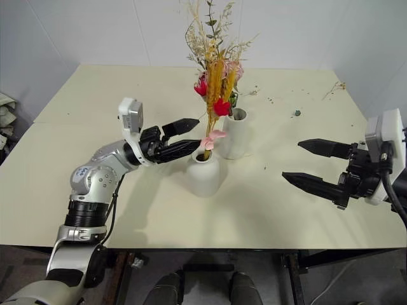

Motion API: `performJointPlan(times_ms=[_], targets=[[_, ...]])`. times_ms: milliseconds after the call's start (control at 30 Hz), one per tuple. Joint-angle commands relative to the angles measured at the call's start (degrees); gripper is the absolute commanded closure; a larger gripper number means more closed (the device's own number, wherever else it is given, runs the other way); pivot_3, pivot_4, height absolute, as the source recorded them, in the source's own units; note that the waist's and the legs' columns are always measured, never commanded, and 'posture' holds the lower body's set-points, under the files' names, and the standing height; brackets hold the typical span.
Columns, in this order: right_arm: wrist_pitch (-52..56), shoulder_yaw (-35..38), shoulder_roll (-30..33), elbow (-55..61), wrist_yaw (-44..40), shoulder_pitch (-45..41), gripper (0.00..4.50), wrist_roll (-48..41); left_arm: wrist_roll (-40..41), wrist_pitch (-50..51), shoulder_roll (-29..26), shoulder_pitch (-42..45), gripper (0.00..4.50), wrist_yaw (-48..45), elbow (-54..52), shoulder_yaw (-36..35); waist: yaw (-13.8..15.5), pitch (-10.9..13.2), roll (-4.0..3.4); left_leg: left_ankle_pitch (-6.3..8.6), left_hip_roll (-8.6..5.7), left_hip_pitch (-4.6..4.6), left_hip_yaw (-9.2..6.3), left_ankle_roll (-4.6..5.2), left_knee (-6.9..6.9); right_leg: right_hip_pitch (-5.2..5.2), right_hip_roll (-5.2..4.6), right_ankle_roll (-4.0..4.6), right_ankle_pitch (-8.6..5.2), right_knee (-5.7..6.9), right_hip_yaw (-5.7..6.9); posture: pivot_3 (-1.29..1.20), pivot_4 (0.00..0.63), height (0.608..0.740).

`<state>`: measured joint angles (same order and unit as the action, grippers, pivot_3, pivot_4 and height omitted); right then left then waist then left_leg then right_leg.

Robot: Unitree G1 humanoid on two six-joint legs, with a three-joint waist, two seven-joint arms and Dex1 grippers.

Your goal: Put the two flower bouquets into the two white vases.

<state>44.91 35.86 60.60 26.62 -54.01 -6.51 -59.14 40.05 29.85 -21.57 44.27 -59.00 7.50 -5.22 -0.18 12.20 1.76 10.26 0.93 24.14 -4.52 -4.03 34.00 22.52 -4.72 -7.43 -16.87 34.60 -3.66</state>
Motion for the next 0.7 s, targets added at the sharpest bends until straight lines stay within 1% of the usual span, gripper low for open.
performJointPlan(times_ms=[33, 167, 267, 400, 500, 567, 700], targets=[[-0.8, 1.5, 1.0, 0.1, -0.6, -0.9, 0.00, 0.2, -1.8, -5.2, -5.1, 3.2, 0.03, -1.8, 0.9, -4.3, -0.1, 0.0, -0.01, 0.00, 0.01, -0.01, 0.00, 0.00, -0.01, 0.00, 0.00, 0.00, 0.00, 0.00, 0.00, 0.00, 0.150, 0.740], [-0.3, 1.6, 1.2, -1.3, -1.0, -0.7, 0.00, 0.7, -6.3, -11.5, -13.4, 4.3, 0.03, -6.3, 8.5, -6.0, -0.2, 0.0, -0.02, 0.01, 0.01, -0.04, 0.04, 0.00, -0.07, 0.01, 0.00, 0.03, -0.01, -0.03, 0.00, 0.00, 0.150, 0.740], [-0.9, 1.2, 1.3, -3.7, -2.0, -1.1, 0.00, 2.0, -9.4, -16.2, -18.8, 4.1, 0.03, -13.4, 14.6, -4.8, -0.1, 0.0, -0.03, 0.02, 0.01, -0.01, 0.06, 0.00, -0.08, 0.02, -0.01, 0.04, -0.01, -0.10, 0.00, 0.00, 0.150, 0.740], [-0.3, 0.8, 2.0, -5.3, -2.7, -2.6, 0.00, 2.4, -15.0, -22.0, -25.3, 4.8, 0.03, -19.7, 23.8, -3.1, -0.1, 0.0, -0.03, 0.06, 0.02, 0.01, 0.10, -0.01, -0.16, 0.03, -0.04, 0.06, 0.00, -0.22, 0.00, 0.00, 0.150, 0.740], [-0.3, 1.0, 2.3, -6.1, -3.8, -2.3, 0.00, 3.1, -19.1, -25.3, -28.3, 5.3, 0.03, -22.8, 29.0, -1.1, 0.0, 0.0, -0.03, 0.06, 0.05, 0.01, 0.11, 0.00, -0.30, 0.06, -0.04, 0.09, -0.02, -0.27, 0.00, 0.00, 0.150, 0.740], [-0.5, 1.4, 2.5, -6.8, -4.2, -2.3, 0.00, 3.7, -20.8, -26.9, -29.3, 6.2, 0.03, -22.5, 32.1, -1.0, 0.0, 0.0, -0.03, 0.08, 0.05, 0.02, 0.11, 0.00, -0.36, 0.07, -0.04, 0.10, -0.02, -0.30, 0.01, 0.00, 0.150, 0.740], [-0.8, 0.8, 1.8, -6.9, -3.7, -3.3, 0.00, 4.0, -21.5, -29.3, -28.5, 8.3, 0.03, -22.6, 34.9, -1.7, 0.0, 0.0, -0.03, 0.08, 0.06, 0.03, 0.12, 0.01, -0.38, 0.10, -0.04, 0.08, -0.02, -0.29, 0.01, 0.00, 0.150, 0.740]])
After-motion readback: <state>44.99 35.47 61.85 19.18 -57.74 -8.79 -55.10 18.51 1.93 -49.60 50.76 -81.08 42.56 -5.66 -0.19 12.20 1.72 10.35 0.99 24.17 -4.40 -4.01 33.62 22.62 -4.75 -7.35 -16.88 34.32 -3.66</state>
